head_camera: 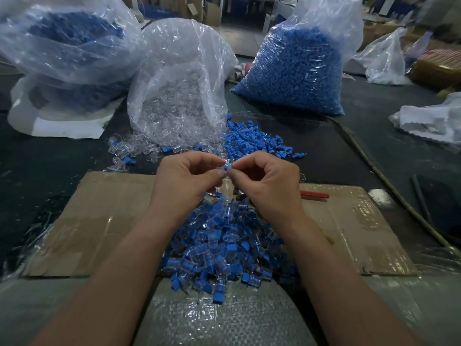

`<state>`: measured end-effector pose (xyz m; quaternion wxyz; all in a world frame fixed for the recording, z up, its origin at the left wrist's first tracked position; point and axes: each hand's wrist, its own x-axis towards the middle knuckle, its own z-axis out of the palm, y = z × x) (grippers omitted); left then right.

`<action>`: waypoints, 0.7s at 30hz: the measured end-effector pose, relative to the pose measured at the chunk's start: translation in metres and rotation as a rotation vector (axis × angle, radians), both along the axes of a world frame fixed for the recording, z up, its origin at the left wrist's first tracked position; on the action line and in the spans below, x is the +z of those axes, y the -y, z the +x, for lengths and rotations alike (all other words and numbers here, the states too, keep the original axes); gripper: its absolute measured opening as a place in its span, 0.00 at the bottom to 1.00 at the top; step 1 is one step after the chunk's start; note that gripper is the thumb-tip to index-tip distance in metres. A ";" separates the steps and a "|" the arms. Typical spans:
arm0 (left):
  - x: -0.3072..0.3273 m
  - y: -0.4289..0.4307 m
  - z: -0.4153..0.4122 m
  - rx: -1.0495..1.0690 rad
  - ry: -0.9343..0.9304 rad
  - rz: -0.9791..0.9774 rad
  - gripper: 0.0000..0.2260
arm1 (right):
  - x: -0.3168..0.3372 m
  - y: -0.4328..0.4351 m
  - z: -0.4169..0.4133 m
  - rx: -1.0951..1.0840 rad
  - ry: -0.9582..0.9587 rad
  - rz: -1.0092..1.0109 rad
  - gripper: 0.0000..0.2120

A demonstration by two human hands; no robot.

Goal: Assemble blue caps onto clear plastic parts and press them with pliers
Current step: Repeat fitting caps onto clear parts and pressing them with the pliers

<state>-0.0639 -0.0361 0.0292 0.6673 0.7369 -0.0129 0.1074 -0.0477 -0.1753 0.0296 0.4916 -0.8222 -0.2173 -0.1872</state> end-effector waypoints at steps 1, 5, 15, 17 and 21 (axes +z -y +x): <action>0.000 0.000 0.000 -0.008 0.000 0.004 0.10 | 0.000 0.000 0.000 0.016 -0.008 -0.001 0.02; 0.002 0.000 -0.001 -0.053 -0.011 -0.017 0.10 | -0.001 0.002 0.000 0.056 -0.045 0.035 0.05; 0.002 -0.006 0.001 -0.139 -0.087 -0.144 0.08 | -0.002 0.008 -0.002 0.249 -0.173 0.158 0.12; 0.002 -0.005 0.002 -0.148 -0.100 -0.163 0.08 | -0.003 0.010 -0.001 0.274 -0.162 0.147 0.15; 0.001 -0.005 0.002 -0.187 -0.129 -0.181 0.06 | -0.004 0.013 0.001 0.246 -0.095 0.084 0.14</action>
